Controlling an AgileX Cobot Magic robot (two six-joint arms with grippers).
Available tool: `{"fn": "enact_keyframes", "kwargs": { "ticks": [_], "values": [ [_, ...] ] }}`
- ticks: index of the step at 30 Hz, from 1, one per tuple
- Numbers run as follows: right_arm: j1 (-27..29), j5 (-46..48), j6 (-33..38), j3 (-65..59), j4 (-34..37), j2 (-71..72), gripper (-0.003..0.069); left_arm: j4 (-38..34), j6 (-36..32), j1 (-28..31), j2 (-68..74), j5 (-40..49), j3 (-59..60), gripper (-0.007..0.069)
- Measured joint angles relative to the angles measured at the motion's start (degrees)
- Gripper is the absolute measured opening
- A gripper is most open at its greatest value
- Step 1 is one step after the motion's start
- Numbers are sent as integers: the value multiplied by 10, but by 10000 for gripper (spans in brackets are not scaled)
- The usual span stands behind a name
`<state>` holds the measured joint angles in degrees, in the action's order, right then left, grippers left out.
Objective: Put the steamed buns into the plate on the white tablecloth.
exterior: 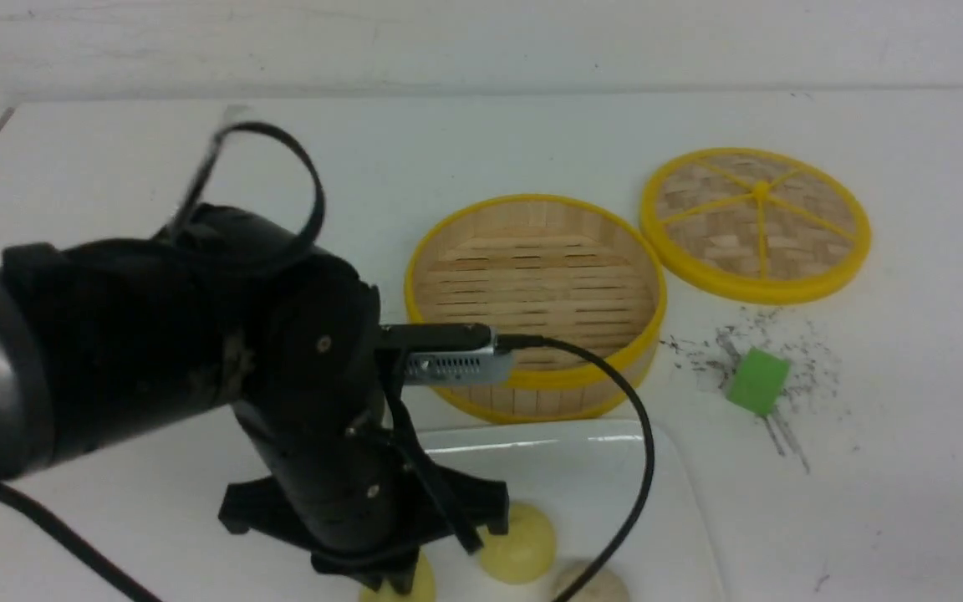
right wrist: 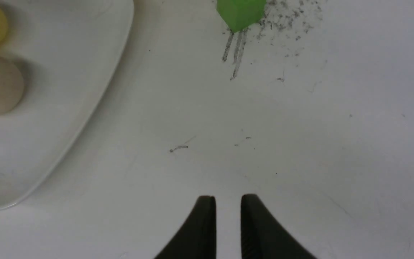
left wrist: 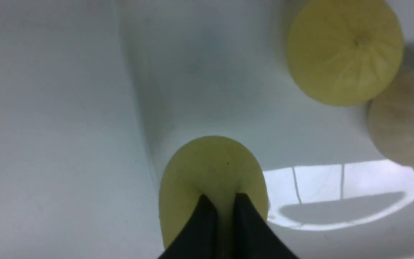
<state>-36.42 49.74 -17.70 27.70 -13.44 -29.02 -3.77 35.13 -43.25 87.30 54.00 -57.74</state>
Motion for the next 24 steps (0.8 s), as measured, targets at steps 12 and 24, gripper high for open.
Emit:
{"fn": "enact_keyframes", "kwargs": {
  "ticks": [12, 24],
  "values": [
    [0, 17, 0, 10, 7, 17, 143, -115, -84, -2, 52, -53, 0, 382],
    [0, 183, 0, 186, 26, 184, -15, -46, -108, -2, 30, -7, -92, 425]
  ]
}}
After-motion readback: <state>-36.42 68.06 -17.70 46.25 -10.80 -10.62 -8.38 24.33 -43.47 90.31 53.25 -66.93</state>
